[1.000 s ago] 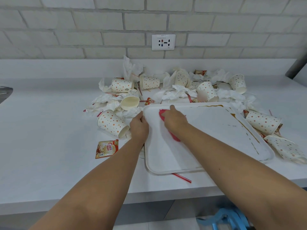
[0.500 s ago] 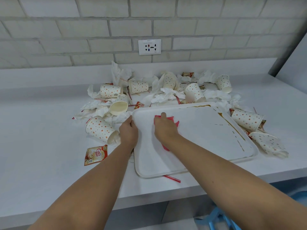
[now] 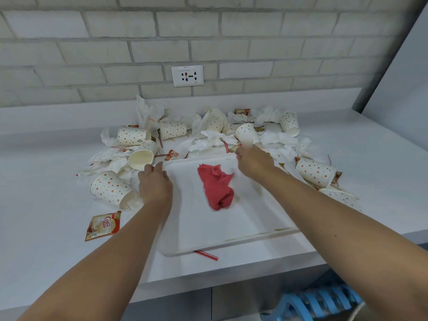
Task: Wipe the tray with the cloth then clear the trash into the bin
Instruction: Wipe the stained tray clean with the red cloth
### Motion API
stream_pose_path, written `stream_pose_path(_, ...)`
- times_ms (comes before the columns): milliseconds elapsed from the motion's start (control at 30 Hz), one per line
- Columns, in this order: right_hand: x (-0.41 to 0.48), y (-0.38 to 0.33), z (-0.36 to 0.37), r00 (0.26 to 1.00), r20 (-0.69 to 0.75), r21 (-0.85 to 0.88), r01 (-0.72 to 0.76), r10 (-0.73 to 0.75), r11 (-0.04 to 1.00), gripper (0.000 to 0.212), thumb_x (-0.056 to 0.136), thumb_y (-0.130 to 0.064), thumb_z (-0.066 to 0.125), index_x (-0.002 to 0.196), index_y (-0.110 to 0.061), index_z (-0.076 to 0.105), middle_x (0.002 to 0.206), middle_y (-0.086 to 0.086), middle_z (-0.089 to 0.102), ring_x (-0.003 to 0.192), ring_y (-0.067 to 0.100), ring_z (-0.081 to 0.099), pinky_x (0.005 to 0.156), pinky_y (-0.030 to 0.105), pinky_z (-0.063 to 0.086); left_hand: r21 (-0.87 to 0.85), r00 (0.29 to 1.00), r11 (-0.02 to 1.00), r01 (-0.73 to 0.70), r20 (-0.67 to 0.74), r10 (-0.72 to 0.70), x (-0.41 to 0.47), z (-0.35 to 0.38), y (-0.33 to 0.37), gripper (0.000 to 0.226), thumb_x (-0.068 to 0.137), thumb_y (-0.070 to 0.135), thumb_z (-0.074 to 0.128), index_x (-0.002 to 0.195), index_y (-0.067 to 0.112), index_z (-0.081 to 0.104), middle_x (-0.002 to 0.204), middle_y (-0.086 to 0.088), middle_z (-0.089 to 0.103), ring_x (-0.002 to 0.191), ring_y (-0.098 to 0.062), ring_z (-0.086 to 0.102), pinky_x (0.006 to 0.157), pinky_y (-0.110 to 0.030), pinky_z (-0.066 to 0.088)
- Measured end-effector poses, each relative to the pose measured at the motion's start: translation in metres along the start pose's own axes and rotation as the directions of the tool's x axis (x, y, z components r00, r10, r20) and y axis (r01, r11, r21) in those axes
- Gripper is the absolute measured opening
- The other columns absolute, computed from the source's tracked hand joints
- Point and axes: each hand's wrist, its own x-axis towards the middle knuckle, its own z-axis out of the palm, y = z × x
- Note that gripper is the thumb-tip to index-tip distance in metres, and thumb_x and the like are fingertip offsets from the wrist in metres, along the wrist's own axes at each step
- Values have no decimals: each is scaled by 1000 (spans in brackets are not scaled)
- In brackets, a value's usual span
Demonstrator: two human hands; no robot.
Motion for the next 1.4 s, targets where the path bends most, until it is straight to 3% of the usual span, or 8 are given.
stream_pose_path(233, 1, 91, -6, 965, 76, -78, -246, 251, 966, 19, 91, 2, 41, 101, 0, 57, 129, 17, 52, 110, 28, 53, 88, 37, 45, -92, 960, 990, -107, 248, 127, -16, 14, 80, 43, 99, 37, 35, 129, 13, 53, 134, -14, 41, 122, -34, 37, 99, -43, 36)
stream_pose_path(333, -7, 113, 6, 954, 77, -111, -281, 290, 953, 35, 94, 0, 41, 129, -1, 46, 137, 18, 41, 125, 32, 44, 102, 38, 39, -10, 918, 994, -112, 381, 107, -30, 24, 103, 55, 93, 51, 38, 129, 11, 48, 132, -14, 39, 122, -34, 36, 99, -44, 37)
stream_pose_path(567, -4, 136, 20, 944, 76, 113, -327, 320, 938, 34, 95, 4, 39, 126, -1, 53, 129, 15, 55, 119, 28, 54, 95, 34, 45, 25, 895, 978, -206, 408, 178, -28, 33, 121, 35, 89, 12, 46, 122, 2, 49, 127, -16, 40, 117, -33, 37, 96, -34, 36)
stream_pose_path(733, -5, 144, 25, 969, 78, 185, -245, 235, 952, 45, 95, 4, 34, 138, -5, 45, 137, 12, 51, 125, 26, 49, 100, 33, 40, -51, 811, 923, -382, 460, 362, -24, 47, 126, 38, 91, 13, 52, 129, 18, 56, 127, -10, 48, 118, -31, 43, 101, -32, 37)
stream_pose_path(933, -3, 145, 35, 984, 36, 162, -178, 174, 971, 44, 96, 2, 33, 136, -11, 47, 122, 12, 59, 110, 26, 57, 83, 33, 47, -122, 883, 981, -152, 430, 191, 13, 39, 118, 18, 88, 11, 59, 100, 13, 72, 93, 1, 68, 71, -10, 59, 60, -3, 42)
stream_pose_path(1100, -1, 147, 40, 990, 30, 90, -141, 139, 986, 40, 98, -3, 35, 134, -13, 47, 118, 11, 61, 104, 24, 58, 73, 30, 42, -26, 922, 999, -22, 386, 30, 31, 52, 129, 22, 87, 16, 54, 97, 7, 71, 96, -9, 72, 92, -25, 66, 90, -35, 51)
stream_pose_path(1267, 0, 149, 39, 991, 37, 74, -131, 129, 989, 39, 97, -2, 35, 131, -13, 50, 107, 9, 62, 83, 19, 49, 66, 28, 37, 18, 927, 998, -58, 373, 47, 23, 62, 156, 41, 88, 38, 57, 105, 0, 62, 107, -13, 64, 106, -28, 58, 93, -34, 43)
stream_pose_path(1400, 0, 149, 38, 992, 51, 33, -119, 117, 992, 40, 96, -1, 36, 132, -13, 48, 96, 6, 57, 81, 18, 47, 66, 28, 37, -107, 851, 974, -199, 474, 226, 21, 73, 166, 29, 76, 37, 73, 76, 9, 67, 86, -6, 65, 92, -20, 59, 82, -28, 44)
